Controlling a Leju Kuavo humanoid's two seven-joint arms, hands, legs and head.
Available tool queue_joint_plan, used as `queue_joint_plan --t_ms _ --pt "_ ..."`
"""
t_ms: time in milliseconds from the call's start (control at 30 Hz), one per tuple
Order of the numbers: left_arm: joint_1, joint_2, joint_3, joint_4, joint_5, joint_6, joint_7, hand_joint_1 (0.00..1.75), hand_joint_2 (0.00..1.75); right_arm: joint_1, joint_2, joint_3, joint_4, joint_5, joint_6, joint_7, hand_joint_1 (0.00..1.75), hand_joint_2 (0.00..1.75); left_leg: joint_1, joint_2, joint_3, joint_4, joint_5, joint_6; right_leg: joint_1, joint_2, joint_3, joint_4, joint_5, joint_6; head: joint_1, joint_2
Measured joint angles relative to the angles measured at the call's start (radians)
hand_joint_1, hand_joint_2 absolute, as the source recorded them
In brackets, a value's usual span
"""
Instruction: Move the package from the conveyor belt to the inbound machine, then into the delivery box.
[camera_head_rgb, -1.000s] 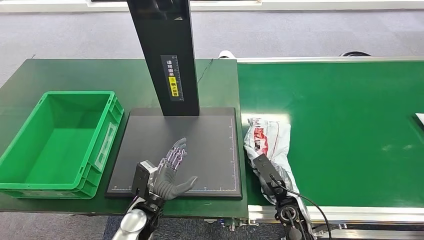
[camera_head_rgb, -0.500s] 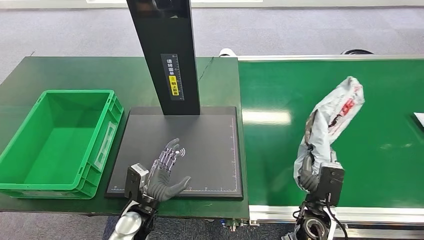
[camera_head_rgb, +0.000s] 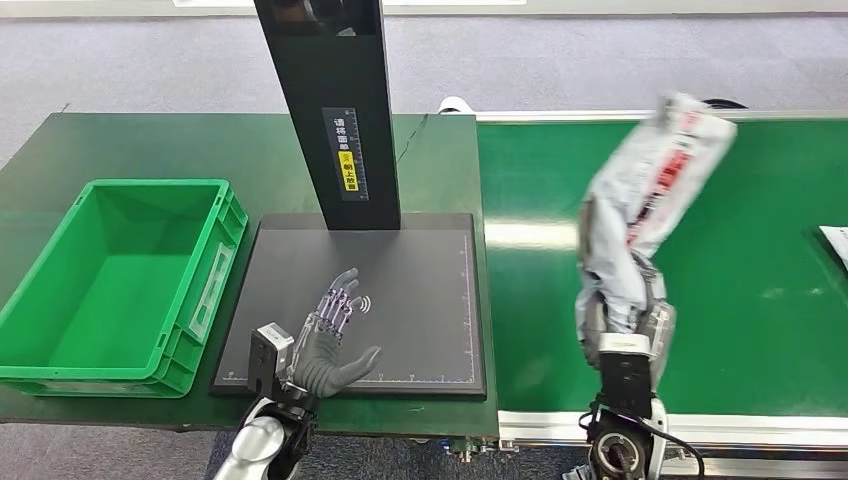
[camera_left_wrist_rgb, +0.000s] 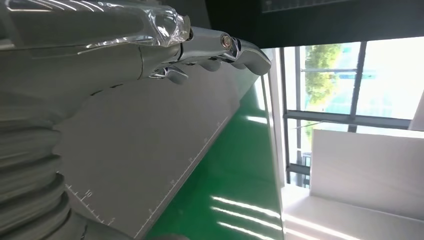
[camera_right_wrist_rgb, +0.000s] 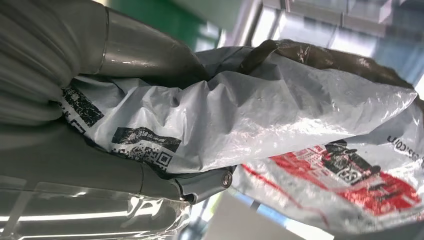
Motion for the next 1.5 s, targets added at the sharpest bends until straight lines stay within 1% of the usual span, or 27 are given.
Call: queue_joint_plan --t_ms 67,167,200,267,400,567,733,933,1133,1233,1300,1367,1433,1500 --pt "-0.004 0.002 0.000 0.003 0.001 0.014 -0.022 0.00 1.75 -0.006 -0.020 0.057 0.005 0.086 0.089 0.026 1.75 1.75 0.000 0.000 0.000 0.000 0.000 0.000 0.000 0.000 0.000 0.000 0.000 0.000 0.000 0.000" --pt "-0.005 0.005 0.004 0.004 0.012 0.041 -0.044 0.00 1.75 -0.005 -0.058 0.141 0.024 0.140 0.226 0.045 1.75 1.75 0.000 0.000 0.000 0.000 0.000 0.000 0.000 0.000 0.000 0.000 0.000 0.000 0.000 0.000" --pt "-0.005 0.006 0.006 0.004 0.016 0.048 -0.046 0.00 1.75 -0.004 -0.069 0.165 0.034 0.146 0.258 0.046 1.75 1.75 0.000 0.000 -0.001 0.000 0.000 0.000 0.000 0.000 0.000 0.000 0.000 0.000 0.000 0.000" --pt "-0.009 0.009 0.007 0.006 0.020 0.055 -0.048 0.00 1.75 -0.004 -0.090 0.208 0.055 0.163 0.293 0.054 1.75 1.75 0.000 0.000 -0.001 0.000 0.000 0.000 0.000 0.000 -0.001 0.000 0.000 0.000 0.000 0.000" --pt "-0.042 0.004 -0.003 0.017 0.019 0.052 -0.042 0.00 1.75 -0.008 -0.127 0.263 0.088 0.193 0.313 0.092 1.75 1.75 0.000 -0.001 -0.002 0.000 0.000 0.000 0.000 0.000 -0.002 0.000 0.000 0.000 0.000 0.000" --pt "-0.105 -0.011 -0.032 0.047 0.031 0.036 -0.020 0.00 1.75 -0.018 -0.175 0.298 0.114 0.239 0.355 0.174 1.75 1.75 0.000 0.000 -0.002 0.001 0.000 0.000 0.000 0.000 -0.001 0.000 0.000 0.000 0.000 0.000" --pt "-0.139 -0.011 -0.049 0.085 0.053 0.038 -0.027 0.00 1.75 -0.020 -0.204 0.341 0.135 0.289 0.396 0.228 1.75 1.75 0.000 0.000 -0.002 0.001 0.000 0.000 0.000 0.000 -0.002 0.000 0.000 0.000 0.000 0.000" --pt "-0.138 0.001 -0.054 0.100 0.071 0.058 -0.041 0.00 1.75 -0.059 -0.226 0.387 0.193 0.338 0.411 0.261 1.75 1.75 0.000 0.000 -0.002 0.000 0.000 0.000 0.000 0.000 -0.002 0.000 0.000 0.000 0.000 0.000" --pt "-0.119 0.028 -0.053 0.100 0.090 0.059 -0.041 0.00 1.75 -0.144 -0.239 0.453 0.276 0.336 0.486 0.283 1.75 1.75 0.000 0.005 0.004 0.000 0.000 0.000 0.000 0.004 0.002 0.000 0.001 0.000 0.000 0.000" --pt "-0.110 0.036 -0.052 0.100 0.093 0.057 -0.044 0.00 1.75 -0.177 -0.248 0.485 0.304 0.334 0.498 0.295 1.75 1.75 0.000 0.008 0.007 0.000 0.000 0.000 0.000 0.006 0.004 0.000 0.001 0.000 0.000 0.000" --pt "-0.104 0.037 -0.051 0.100 0.092 0.061 -0.045 0.00 1.75 -0.198 -0.252 0.507 0.323 0.344 0.479 0.302 1.75 1.75 0.000 0.009 0.008 0.000 0.000 0.000 0.001 0.007 0.005 0.000 0.001 -0.001 0.000 0.000" --pt "-0.094 0.038 -0.051 0.098 0.088 0.070 -0.044 0.00 1.75 -0.216 -0.255 0.527 0.343 0.364 0.437 0.295 1.75 1.75 0.001 0.010 0.008 0.000 0.000 0.000 0.001 0.007 0.006 0.000 0.001 -0.001 0.000 0.000" --pt "-0.082 0.040 -0.050 0.090 0.086 0.076 -0.042 0.00 1.75 -0.232 -0.256 0.547 0.361 0.387 0.398 0.273 1.75 1.75 0.001 0.009 0.008 0.000 0.000 0.000 0.001 0.007 0.005 0.000 0.002 -0.001 0.000 0.000" --pt "-0.070 0.042 -0.048 0.079 0.085 0.080 -0.040 0.00 1.75 -0.251 -0.256 0.568 0.376 0.401 0.396 0.243 1.75 1.75 0.001 0.009 0.007 0.000 0.001 0.000 0.001 0.007 0.005 0.000 0.003 -0.001 0.000 0.000"
